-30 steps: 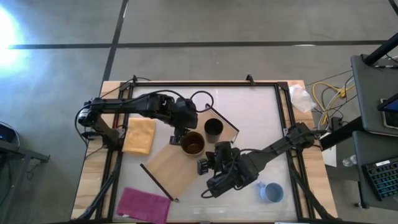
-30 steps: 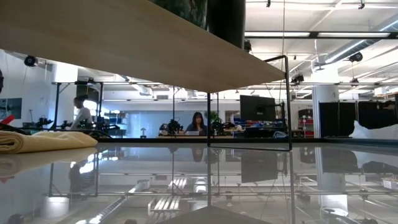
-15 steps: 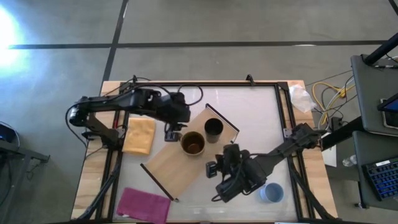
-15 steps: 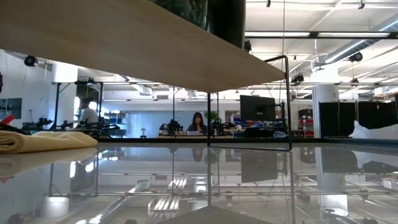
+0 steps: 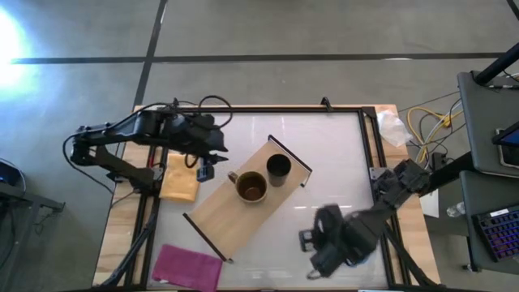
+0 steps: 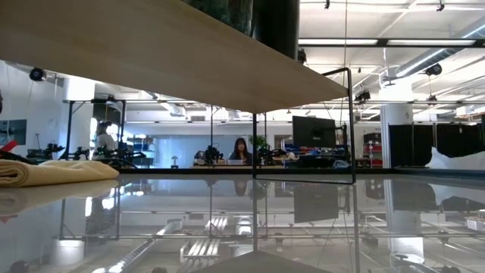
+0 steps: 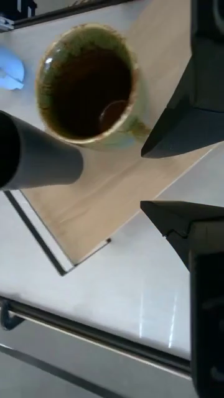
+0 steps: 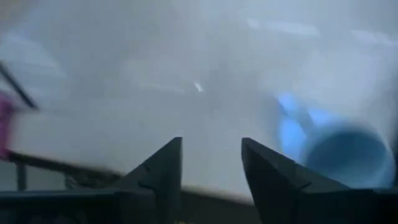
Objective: Stack small to large cups/mugs on shelf
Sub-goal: Put the blue mug on the shelf
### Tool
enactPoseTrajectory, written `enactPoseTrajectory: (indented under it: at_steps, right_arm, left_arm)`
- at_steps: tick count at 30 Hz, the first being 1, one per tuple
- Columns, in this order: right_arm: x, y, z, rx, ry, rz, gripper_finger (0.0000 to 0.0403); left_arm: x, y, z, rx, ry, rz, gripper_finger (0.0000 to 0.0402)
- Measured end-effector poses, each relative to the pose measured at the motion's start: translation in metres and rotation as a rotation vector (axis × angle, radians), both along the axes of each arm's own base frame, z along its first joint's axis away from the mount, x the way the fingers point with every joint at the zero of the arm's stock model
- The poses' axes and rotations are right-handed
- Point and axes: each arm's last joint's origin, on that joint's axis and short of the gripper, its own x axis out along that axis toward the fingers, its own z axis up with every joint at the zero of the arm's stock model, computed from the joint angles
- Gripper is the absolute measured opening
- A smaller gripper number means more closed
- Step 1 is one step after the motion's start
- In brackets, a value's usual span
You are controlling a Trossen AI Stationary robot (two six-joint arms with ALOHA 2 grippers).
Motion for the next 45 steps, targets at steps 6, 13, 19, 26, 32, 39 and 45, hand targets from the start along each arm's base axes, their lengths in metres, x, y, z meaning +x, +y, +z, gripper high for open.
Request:
enactPoseTrajectory:
  at_steps: [6,13,19,26,32,39,45]
  right_arm:
    - [-0.033,0.033,-0.011,0.125,0.164,-0.023,0.0184]
    - [-0.038,0.032,-0.024,0.124,0.263,-0.033,0.0168]
    - [-0.033,0.028,-0.019,0.062,0.105,-0.028,0.0155]
    - [-0.036,-0.011,0.043,-0.331,-0.635,-0.088,0.0138]
    - [-0.054,-0.038,0.087,-0.714,-1.019,-0.089,0.0135]
    - [-0.042,-0.043,0.125,-0.78,-0.882,0.353,0.0129]
    - [-0.02,-0.082,0.156,-0.674,-0.893,0.627,0.0111]
  left_arm:
    - [-0.02,0.0,-0.016,-0.028,0.009,0.04,0.0107]
    - [-0.027,0.0,-0.026,-0.045,-0.047,0.067,0.0107]
    - [-0.028,0.0,-0.025,-0.062,-0.055,0.082,0.0107]
    - [-0.026,0.0,-0.021,-0.092,-0.082,0.088,0.0107]
    - [-0.026,0.0,-0.022,-0.116,-0.079,0.1,0.0107]
    - [-0.027,0.0,-0.021,-0.116,-0.082,0.1,0.0107]
    - [-0.027,0.0,-0.02,-0.116,-0.086,0.099,0.0107]
